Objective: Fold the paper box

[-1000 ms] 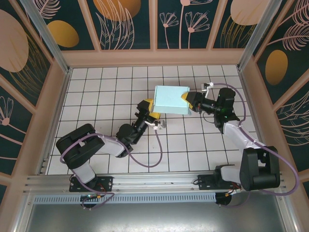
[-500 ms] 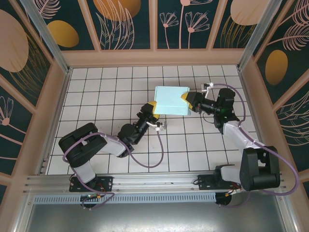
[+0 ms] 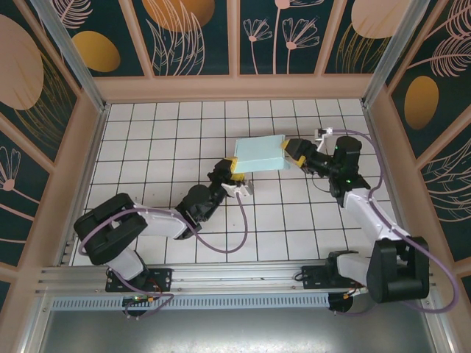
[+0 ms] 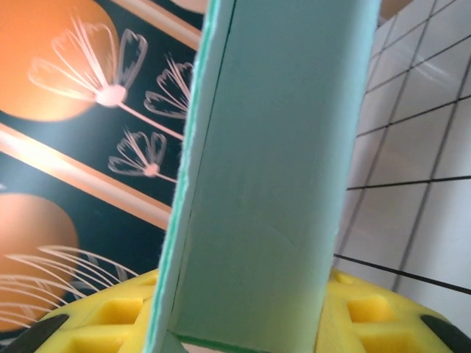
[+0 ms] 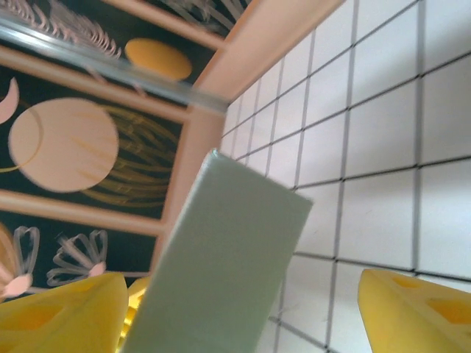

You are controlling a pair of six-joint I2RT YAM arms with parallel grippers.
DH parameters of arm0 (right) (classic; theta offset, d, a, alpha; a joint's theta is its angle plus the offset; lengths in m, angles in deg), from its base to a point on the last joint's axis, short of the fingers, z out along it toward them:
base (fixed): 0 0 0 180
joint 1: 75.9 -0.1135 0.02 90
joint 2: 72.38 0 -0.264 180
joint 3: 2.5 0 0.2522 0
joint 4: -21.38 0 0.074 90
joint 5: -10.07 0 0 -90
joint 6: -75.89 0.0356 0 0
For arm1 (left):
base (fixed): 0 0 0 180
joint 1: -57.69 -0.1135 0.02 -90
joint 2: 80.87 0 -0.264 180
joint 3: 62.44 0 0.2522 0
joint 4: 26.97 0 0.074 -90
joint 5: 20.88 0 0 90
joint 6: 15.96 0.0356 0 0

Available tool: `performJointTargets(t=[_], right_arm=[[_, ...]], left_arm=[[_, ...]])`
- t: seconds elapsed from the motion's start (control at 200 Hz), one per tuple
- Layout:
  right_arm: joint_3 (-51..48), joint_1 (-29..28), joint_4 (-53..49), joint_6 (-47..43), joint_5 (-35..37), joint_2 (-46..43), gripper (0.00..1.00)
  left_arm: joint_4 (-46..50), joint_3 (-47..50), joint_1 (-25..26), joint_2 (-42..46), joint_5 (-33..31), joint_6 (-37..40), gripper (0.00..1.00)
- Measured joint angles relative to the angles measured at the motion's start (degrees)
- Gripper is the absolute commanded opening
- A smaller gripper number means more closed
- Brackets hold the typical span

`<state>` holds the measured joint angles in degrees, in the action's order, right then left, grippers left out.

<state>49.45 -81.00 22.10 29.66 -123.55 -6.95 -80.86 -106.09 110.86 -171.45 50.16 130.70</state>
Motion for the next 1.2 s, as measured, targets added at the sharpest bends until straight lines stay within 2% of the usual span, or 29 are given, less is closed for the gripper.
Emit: performJointTargets(t=[0.19,0.33,0.4,0.44,0.51,0.666,0.866,0.956,1.131,1.201], right_arm=[[0.5,1.4,-7.0,-11.7,7.9,-4.7,0.80],[1.7,1.2,-11.3,-21.6,10.8,-5.9,0.78],[2.6,0.2,-13.5,-26.2,12.4,-6.3,0.78],[3.3,-1.0,-14.6,-28.6,13.7,-6.5,0.78],[4.0,-4.7,-15.9,-32.4,17.4,-6.9,0.78],[4.2,-13.9,-18.3,-39.0,23.3,-7.1,0.79],[4.3,-17.1,-19.7,-43.2,24.1,-6.6,0.76],[5.2,-18.3,-21.1,-44.7,24.1,-4.7,0.69],[7.5,-20.9,-25.4,-48.5,24.6,-0.5,0.41],[8.0,-21.2,-27.1,-49.4,25.0,0.1,0.39]], left_arm=[[18.0,-1.3,-1.9,5.7,2.7,-14.8,0.15],[30.4,-1.3,-4.6,9.9,8.6,-23.8,0.15],[36.2,-1.7,-5.8,11.6,11.4,-27.0,0.18],[39.6,-2.3,-6.4,12.3,12.9,-28.3,0.19],[47.0,-4.5,-6.9,12.5,15.6,-30.0,0.14],[59.4,-8.6,-7.5,12.5,19.1,-32.0,0.15],[71.3,-13.4,-8.3,9.9,22.6,-32.2,0.15],[74.3,-15.8,-8.7,8.8,23.9,-32.1,0.16],[77.4,-21.2,-9.0,4.2,25.0,-32.1,0.16],[77.7,-22.5,-9.0,2.8,25.1,-32.1,0.17]])
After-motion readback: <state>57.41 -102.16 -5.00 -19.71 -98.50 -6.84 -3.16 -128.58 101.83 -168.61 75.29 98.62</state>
